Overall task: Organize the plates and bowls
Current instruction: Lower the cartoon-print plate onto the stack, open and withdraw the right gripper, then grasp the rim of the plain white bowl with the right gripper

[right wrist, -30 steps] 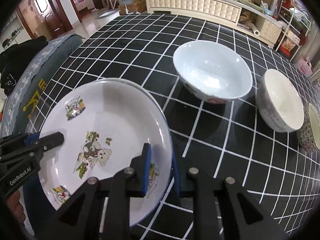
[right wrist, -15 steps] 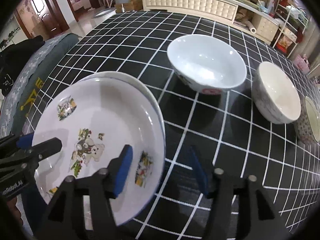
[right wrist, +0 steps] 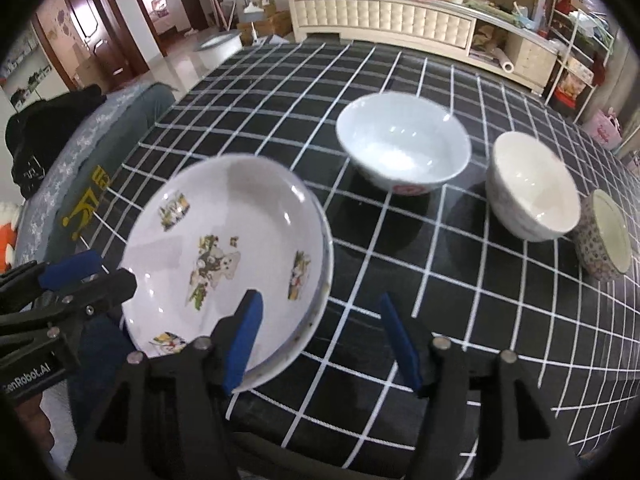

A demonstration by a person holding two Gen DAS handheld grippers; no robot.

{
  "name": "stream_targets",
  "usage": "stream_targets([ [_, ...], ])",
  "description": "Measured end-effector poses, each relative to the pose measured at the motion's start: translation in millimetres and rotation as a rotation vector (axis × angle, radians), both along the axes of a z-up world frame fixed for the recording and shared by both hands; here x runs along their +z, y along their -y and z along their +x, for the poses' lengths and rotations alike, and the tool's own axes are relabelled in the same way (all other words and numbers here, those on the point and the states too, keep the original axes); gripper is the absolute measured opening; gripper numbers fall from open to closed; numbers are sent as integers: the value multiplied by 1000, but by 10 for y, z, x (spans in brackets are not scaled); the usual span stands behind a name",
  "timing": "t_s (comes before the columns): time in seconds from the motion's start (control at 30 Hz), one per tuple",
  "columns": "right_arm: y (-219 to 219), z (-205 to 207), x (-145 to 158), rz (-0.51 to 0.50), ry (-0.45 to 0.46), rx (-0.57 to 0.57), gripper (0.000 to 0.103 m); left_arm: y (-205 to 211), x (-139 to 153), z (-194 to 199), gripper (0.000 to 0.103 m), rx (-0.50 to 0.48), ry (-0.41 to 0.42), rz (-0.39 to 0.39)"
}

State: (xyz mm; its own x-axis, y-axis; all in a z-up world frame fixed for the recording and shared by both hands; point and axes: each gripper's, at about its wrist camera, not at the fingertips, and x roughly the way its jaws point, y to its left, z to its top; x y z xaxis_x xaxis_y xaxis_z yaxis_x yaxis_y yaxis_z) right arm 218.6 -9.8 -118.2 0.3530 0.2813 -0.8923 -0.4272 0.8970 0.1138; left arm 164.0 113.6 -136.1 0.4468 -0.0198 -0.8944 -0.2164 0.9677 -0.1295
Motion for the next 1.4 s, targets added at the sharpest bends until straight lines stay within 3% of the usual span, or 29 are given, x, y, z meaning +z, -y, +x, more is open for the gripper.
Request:
stream_targets([
  [0.13, 106, 29, 192, 32, 25, -17, 66, 123, 233, 44, 61, -26, 61, -4],
  [0.43, 348, 162, 649, 67, 108, -25, 67, 405, 657, 292, 65, -107, 147, -6],
  [0.7, 517, 391, 794, 56, 156, -29, 70, 631, 833, 655, 66, -173, 175, 29],
  [0.93, 621, 710, 693, 45, 127, -55, 70, 714, 777, 1036, 66, -196, 162, 25],
  [1.4, 605, 1203, 371, 26, 87, -17, 70, 703, 299, 1723, 66, -200, 74, -5],
])
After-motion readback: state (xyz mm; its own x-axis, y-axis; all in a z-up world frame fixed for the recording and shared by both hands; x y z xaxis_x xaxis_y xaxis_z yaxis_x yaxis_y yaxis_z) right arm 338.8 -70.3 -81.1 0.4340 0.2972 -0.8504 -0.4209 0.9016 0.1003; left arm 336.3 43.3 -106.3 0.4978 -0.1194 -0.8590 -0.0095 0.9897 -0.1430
